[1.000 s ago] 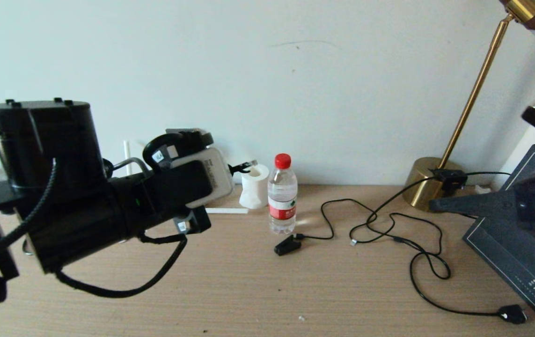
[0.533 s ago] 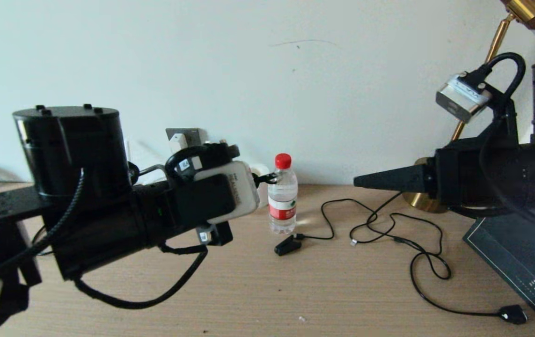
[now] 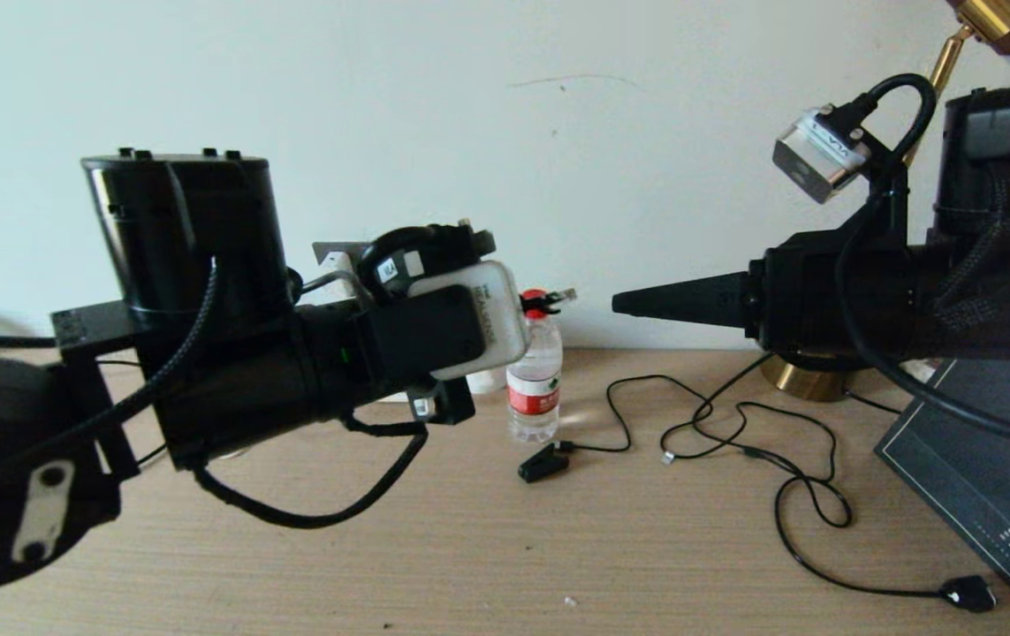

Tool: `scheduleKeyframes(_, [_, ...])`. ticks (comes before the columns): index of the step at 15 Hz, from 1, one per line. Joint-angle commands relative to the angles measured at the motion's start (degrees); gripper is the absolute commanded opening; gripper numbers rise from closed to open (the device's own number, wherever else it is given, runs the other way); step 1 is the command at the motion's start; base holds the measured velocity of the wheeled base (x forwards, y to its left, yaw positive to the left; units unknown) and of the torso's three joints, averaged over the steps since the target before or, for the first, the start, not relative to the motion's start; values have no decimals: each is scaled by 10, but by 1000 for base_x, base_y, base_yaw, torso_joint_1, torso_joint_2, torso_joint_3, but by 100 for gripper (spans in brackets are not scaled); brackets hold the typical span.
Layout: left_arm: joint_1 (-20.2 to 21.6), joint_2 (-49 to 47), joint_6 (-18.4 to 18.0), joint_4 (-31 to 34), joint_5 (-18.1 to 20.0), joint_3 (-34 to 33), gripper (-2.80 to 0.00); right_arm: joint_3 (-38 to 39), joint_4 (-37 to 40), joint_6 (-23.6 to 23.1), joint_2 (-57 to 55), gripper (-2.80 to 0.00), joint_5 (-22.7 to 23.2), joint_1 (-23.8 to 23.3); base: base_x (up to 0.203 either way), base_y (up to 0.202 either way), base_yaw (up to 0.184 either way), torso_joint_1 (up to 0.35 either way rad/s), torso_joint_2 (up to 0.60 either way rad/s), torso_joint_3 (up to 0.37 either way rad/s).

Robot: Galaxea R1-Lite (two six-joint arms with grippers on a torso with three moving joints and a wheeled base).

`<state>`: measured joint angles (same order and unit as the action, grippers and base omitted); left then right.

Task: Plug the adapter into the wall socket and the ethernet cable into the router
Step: Hand it to the other hand

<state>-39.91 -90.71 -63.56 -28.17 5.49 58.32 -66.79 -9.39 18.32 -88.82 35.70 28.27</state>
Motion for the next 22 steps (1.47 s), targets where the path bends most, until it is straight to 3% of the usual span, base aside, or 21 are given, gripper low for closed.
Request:
scheduleKeyframes(1, [-1, -10, -4, -1, 2, 5, -280, -7, -1, 0, -7, 0, 2, 8, 0, 0, 0, 0, 0, 0])
scheduleKeyframes(9, [-24, -33, -9, 1, 22, 19, -280, -1, 1, -20, 2, 0, -12, 21, 0, 0, 0, 0, 0, 0])
scheduleKeyframes(22, [-43, -40, -18, 1, 23, 30, -280, 14, 0, -22, 11, 0, -16, 20, 0, 0, 0, 0, 0, 0])
